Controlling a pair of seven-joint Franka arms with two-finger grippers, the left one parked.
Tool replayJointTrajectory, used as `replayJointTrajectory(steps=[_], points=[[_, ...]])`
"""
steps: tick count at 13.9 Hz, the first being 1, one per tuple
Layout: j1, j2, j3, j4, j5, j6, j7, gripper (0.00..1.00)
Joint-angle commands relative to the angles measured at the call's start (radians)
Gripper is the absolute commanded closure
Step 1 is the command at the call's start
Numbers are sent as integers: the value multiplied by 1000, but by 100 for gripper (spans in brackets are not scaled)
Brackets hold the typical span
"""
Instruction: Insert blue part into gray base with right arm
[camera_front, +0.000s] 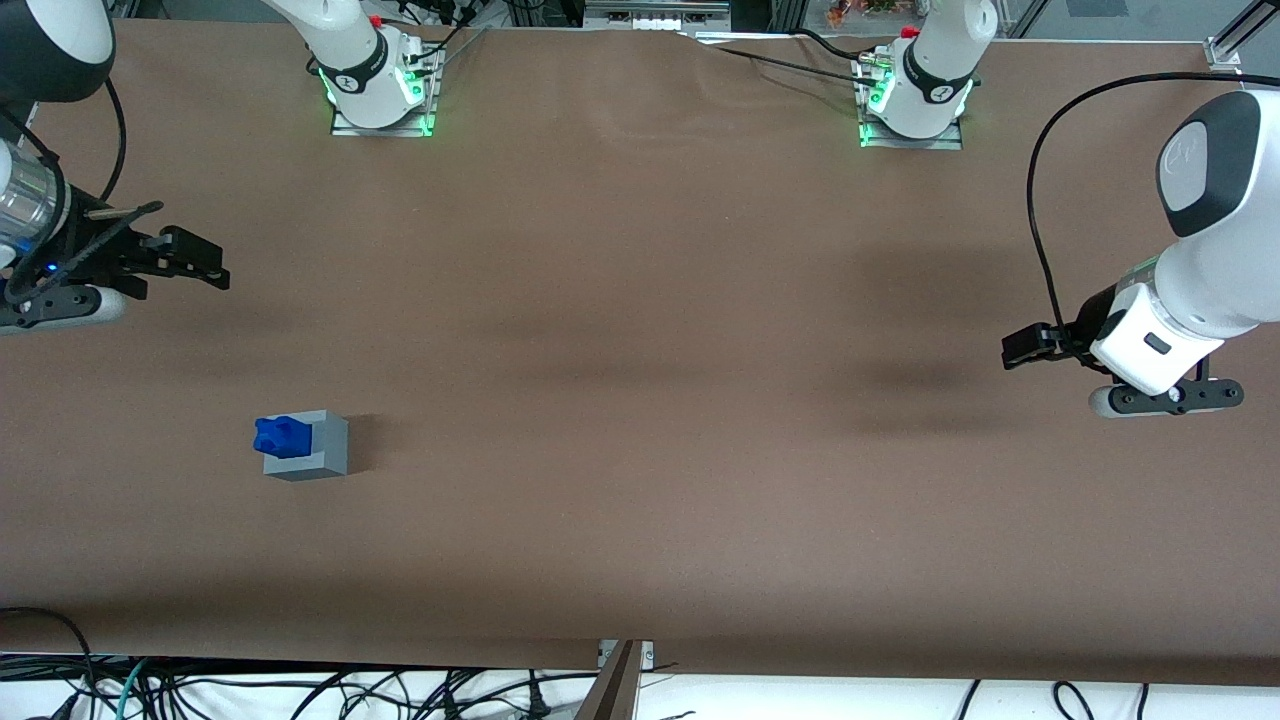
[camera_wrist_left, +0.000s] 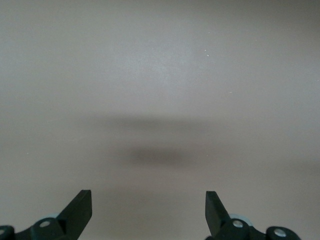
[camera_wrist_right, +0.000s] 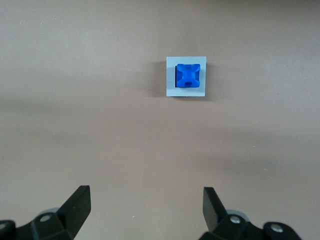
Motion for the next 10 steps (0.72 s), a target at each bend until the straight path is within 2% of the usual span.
replayJointTrajectory(steps=[1, 2, 3, 10], points=[[-93, -6, 90, 15, -15, 5, 7, 1], [-140, -9, 147, 15, -44, 2, 9, 1], [-148, -15, 164, 13, -66, 1, 7, 1], [-148, -18, 166, 13, -69, -4, 9, 1]])
